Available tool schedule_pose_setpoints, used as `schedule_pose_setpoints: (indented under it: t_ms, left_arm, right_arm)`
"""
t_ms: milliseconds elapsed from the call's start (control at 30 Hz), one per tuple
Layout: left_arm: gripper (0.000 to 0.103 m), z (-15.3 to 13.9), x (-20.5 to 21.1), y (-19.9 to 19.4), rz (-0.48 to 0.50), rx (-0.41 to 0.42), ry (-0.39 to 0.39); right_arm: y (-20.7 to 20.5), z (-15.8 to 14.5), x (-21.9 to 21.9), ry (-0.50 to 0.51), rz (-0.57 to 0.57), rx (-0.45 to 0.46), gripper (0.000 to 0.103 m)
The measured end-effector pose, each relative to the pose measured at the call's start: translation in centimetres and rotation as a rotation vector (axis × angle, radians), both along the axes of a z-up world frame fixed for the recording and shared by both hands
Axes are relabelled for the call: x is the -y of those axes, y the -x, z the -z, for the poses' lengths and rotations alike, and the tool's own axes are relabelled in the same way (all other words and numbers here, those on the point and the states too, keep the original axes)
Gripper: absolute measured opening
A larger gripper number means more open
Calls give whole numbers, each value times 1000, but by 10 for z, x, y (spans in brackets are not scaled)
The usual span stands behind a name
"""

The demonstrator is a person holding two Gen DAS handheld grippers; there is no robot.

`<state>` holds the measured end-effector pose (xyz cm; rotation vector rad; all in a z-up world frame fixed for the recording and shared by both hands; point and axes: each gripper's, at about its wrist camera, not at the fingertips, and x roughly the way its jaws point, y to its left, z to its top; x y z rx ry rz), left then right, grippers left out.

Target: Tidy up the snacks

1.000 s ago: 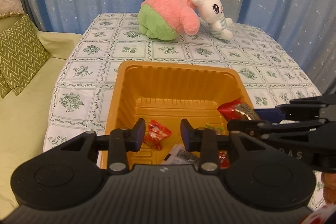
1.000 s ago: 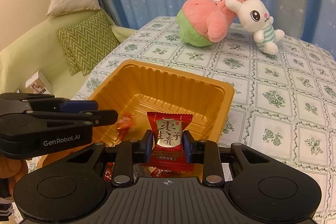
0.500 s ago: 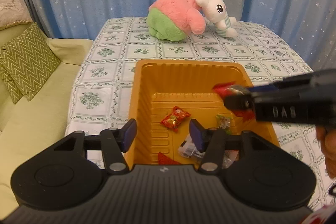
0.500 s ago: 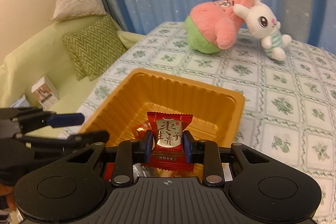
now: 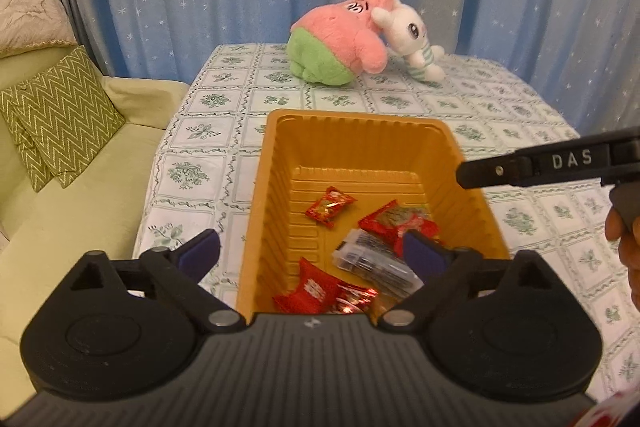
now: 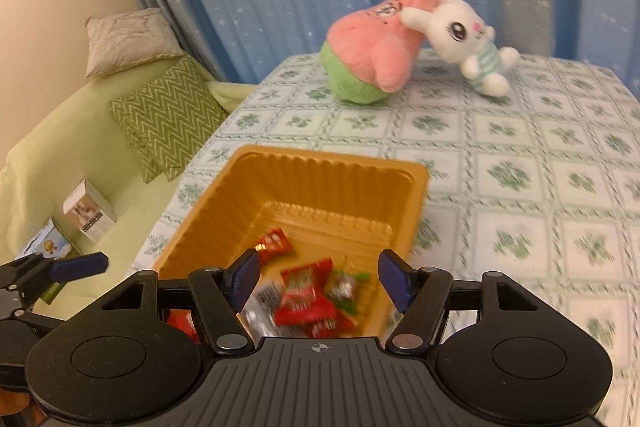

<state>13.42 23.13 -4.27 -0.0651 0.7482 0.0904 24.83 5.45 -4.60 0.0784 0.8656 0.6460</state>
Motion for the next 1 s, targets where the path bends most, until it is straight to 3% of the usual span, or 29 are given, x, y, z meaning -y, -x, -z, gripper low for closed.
schedule_pose_setpoints:
  t_ms: [700,1000]
  left_arm:
    - [103,-70,65,128,-35,20,31]
    - [103,-83,94,174,-35,10,34]
  right_arm:
    - [155,-54,84,13,120,-7,69]
    - [211,-71,103,27,129,10,69]
